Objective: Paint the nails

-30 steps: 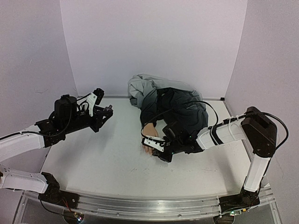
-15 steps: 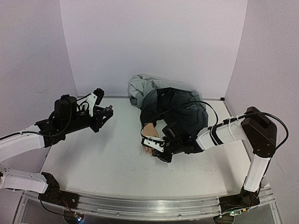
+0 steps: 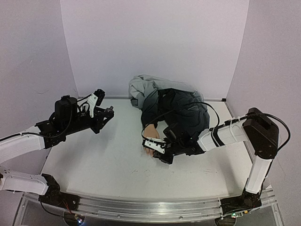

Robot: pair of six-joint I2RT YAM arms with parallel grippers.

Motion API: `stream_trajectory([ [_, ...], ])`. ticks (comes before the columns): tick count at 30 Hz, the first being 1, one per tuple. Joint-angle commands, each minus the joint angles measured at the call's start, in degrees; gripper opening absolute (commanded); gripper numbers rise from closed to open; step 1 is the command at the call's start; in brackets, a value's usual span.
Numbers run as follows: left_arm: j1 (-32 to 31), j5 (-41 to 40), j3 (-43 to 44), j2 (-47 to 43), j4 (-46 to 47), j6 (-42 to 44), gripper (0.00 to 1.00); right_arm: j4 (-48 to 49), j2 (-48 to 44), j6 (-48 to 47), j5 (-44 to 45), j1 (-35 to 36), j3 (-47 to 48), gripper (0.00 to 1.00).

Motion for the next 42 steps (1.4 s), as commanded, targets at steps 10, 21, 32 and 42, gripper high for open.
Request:
stream_trajectory([
  [10, 0.3, 0.3, 3.3, -1.5, 2.9, -0.6, 0.00, -0.7, -3.2, -0.4, 1.1, 0.3, -0.7, 0.00],
  [21, 0.4, 0.3, 3.4, -1.4, 2.9, -0.6, 0.00, -0.1, -3.7, -0.3, 1.6, 0.3, -0.9, 0.00],
  [32, 0.3, 0.3, 3.4, -1.4, 2.9, -0.7, 0.00, 9.1, -10.1, 1.9, 4.5, 0.1, -4.9, 0.00],
  [42, 0.4, 0.4, 3.4, -1.4, 2.9, -0.7, 0.00, 7.1, -7.3, 2.3, 3.0, -0.2, -3.5, 0.00],
])
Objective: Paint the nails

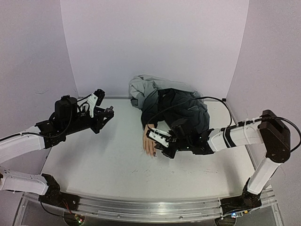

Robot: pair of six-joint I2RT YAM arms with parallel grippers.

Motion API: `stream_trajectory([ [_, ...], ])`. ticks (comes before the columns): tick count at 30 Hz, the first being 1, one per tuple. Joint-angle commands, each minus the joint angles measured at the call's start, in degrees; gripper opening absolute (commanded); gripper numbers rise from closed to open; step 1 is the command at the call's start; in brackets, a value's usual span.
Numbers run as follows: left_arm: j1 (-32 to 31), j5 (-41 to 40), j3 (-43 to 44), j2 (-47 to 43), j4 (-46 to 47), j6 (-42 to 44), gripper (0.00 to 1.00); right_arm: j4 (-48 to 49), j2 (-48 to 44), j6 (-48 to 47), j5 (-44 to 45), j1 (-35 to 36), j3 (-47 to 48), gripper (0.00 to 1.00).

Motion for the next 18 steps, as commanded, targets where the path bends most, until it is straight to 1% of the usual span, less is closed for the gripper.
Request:
stream_trajectory([
  [1, 0.3, 0.4, 3.4, -1.5, 2.8, -0.7, 0.00, -0.3, 1.6, 0.8, -1.1, -0.1, 1.7, 0.00],
  [7, 0.3, 0.3, 3.3, -1.6, 2.9, -0.6, 0.00, -0.8, 2.8, 0.5, -2.6, -0.1, 2.3, 0.00],
  [18, 0.3, 0.3, 3.4, -1.3, 2.9, -0.7, 0.00, -0.9, 5.4, 0.1, -2.6, -0.1, 3.9, 0.00],
])
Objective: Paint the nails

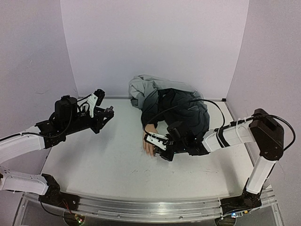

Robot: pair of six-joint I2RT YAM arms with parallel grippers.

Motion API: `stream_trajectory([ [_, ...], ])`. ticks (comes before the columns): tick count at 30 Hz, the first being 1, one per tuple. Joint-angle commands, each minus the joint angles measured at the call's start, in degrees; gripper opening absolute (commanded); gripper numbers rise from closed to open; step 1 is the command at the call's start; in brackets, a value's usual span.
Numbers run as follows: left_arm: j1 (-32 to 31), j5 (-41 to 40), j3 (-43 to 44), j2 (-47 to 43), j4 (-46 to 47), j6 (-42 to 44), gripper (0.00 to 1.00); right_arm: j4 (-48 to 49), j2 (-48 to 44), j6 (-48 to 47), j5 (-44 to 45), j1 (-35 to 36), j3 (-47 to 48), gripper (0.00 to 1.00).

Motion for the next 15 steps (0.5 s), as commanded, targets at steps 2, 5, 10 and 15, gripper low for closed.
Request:
stream_trajectory([
  [2, 0.3, 0.3, 3.4, -1.3, 2.8, -0.7, 0.00, -0.1, 0.8, 0.1, -1.0, -0.1, 2.4, 0.00],
  [5, 0.3, 0.3, 3.4, -1.3, 2.8, -0.7, 0.00, 0.0, 0.9, 0.0, -0.8, -0.1, 2.4, 0.00],
  [10, 0.3, 0.3, 3.4, -1.4, 2.9, -0.7, 0.00, -0.2, 1.6, 0.0, -0.9, -0.1, 2.8, 0.00],
  [15, 0.3, 0.3, 3.4, -1.4, 2.8, -0.7, 0.00, -0.3, 2.0, -0.1, -0.4, -0.1, 3.0, 0.00],
])
